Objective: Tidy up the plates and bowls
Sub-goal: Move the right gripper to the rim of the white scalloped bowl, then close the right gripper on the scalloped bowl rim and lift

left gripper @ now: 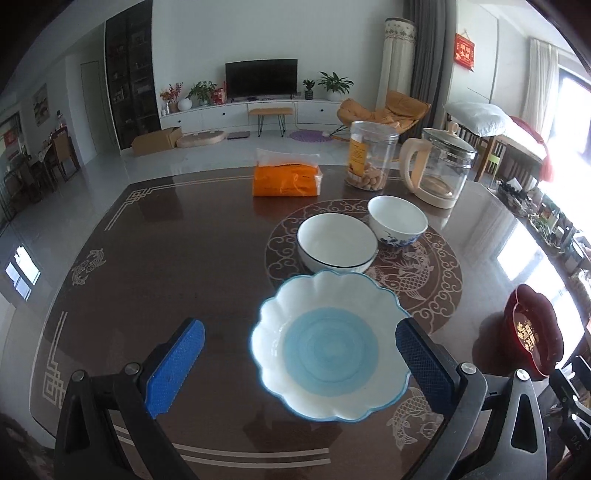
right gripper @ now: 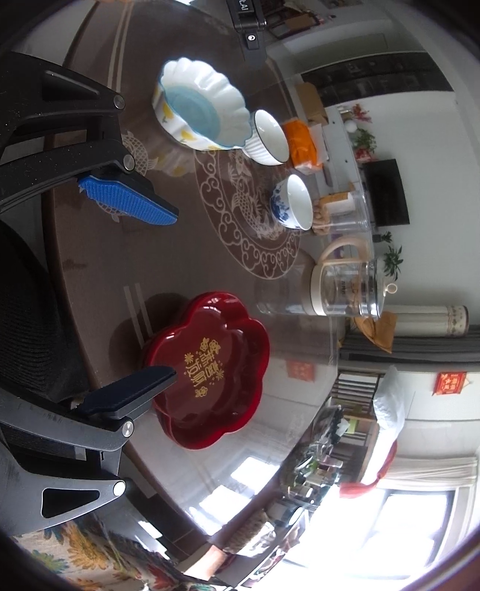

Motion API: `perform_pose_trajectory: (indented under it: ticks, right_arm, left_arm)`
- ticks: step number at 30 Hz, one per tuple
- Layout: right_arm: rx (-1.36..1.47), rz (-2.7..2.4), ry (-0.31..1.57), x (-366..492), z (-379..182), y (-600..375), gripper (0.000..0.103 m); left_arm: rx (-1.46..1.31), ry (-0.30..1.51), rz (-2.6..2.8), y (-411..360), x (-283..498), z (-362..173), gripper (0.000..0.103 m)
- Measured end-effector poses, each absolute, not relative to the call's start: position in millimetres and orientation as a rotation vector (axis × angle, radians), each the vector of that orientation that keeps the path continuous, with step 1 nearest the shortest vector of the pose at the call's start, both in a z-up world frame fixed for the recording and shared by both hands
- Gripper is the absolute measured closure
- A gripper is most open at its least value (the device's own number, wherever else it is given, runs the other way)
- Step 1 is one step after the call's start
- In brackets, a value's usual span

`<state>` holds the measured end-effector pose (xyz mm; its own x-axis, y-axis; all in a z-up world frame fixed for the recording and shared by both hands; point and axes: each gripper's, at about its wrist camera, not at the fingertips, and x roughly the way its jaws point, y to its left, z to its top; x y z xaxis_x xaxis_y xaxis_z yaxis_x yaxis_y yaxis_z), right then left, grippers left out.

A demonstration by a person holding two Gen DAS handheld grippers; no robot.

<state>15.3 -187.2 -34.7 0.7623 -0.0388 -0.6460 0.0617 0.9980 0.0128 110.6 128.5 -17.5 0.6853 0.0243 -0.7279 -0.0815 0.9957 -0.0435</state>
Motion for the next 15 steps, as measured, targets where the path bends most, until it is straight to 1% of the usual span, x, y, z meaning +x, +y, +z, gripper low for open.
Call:
perform_pose_trajectory:
  ticks: [1,3,6,8,9,10,13,15]
  right_arm:
    - [0.046,-0.009,0.714,23.3,-30.7,-183.1,0.021]
    - [0.139,0.141,0.81,51.2,-30.4,-174.7,0.021]
    - [0.371,0.343,1.068,110.7,-57.9,-156.5,0.021]
    - [0.474,0.397,1.161,144.1,-81.1,-142.5,0.022]
    - [0.459,0.376,1.195,157.9,-91.3,-134.0,0.023]
    - [0.449,0.353,1.215,168.5,-98.9,-127.5,0.023]
    - [0.426,0.339,1.225,185.1,-111.6,-109.1,0.023]
    - [0.38,0.325,1.214,189.0,-113.5,-98.7,0.023]
  left_arm:
    - [-0.099,0.836,0.076,148.7,116.7,-23.4,0.0]
    - [-0.146,0.908,0.058,178.0,130.6,-39.7,0.0]
    - [-0.185,1.02,-0.026,192.1,152.3,-65.6,0.002]
    - [-0.2,1.064,-0.058,190.2,164.1,-82.3,0.012]
    - [-0.203,1.086,-0.065,188.5,168.0,-89.6,0.016]
    - [-0.202,1.103,-0.065,186.7,170.9,-95.6,0.023]
    - [-0.193,1.11,-0.056,181.3,176.0,-108.5,0.027]
    - [-0.175,1.108,-0.052,177.8,180.2,-114.2,0.032]
